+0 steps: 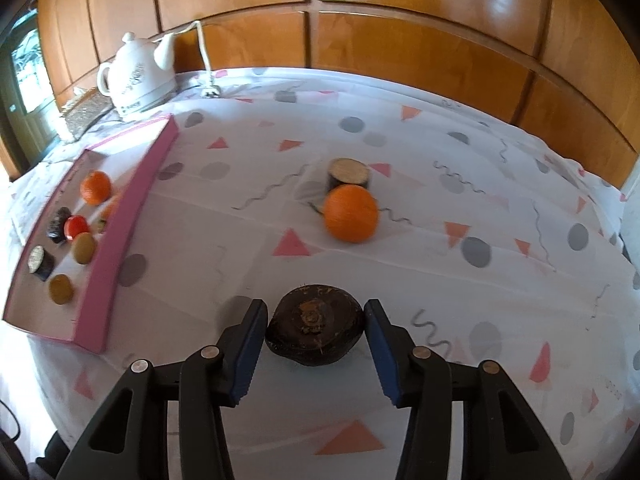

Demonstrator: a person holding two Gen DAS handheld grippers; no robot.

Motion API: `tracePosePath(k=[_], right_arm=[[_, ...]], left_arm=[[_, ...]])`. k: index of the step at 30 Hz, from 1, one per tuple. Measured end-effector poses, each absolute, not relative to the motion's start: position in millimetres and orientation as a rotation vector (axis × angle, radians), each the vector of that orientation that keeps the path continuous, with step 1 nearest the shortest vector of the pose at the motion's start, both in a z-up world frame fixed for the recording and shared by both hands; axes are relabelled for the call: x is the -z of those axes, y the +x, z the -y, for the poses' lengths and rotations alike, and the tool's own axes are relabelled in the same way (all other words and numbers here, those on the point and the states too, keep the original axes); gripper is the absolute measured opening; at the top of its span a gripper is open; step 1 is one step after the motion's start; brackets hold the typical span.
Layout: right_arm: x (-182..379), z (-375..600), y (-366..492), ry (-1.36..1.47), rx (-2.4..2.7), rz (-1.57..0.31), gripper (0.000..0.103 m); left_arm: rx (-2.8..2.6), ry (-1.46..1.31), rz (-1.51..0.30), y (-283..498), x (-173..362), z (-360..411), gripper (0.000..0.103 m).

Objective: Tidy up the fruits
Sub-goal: 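Carry the dark fruit into the pink tray and open the right gripper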

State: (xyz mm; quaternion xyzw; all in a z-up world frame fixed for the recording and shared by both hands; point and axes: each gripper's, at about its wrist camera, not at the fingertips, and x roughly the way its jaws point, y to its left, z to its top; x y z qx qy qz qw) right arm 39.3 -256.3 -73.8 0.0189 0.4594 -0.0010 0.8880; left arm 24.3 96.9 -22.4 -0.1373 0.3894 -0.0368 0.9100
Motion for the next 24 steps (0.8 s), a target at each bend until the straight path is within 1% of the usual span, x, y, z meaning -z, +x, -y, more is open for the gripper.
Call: tracePosePath(k=[2, 13, 24], right_arm=[[68.9, 250.5, 40.3, 0.044, -0.024, -0.946, 0.050], [29.1, 196.8, 45.5, 0.021, -0.221, -0.872, 0.050], [20.7, 113.1, 46.2, -0.004, -0.501, -0.876, 0.050]], left_arm=[[0.073, -0.289, -0.797, 23.7, 21.3, -98.9, 0.056], [0.069, -0.313, -0.789, 22.9, 20.7, -104.6, 0.056], [-0.011, -0.370, -0.760, 29.0, 16.8, -142.7, 0.056]])
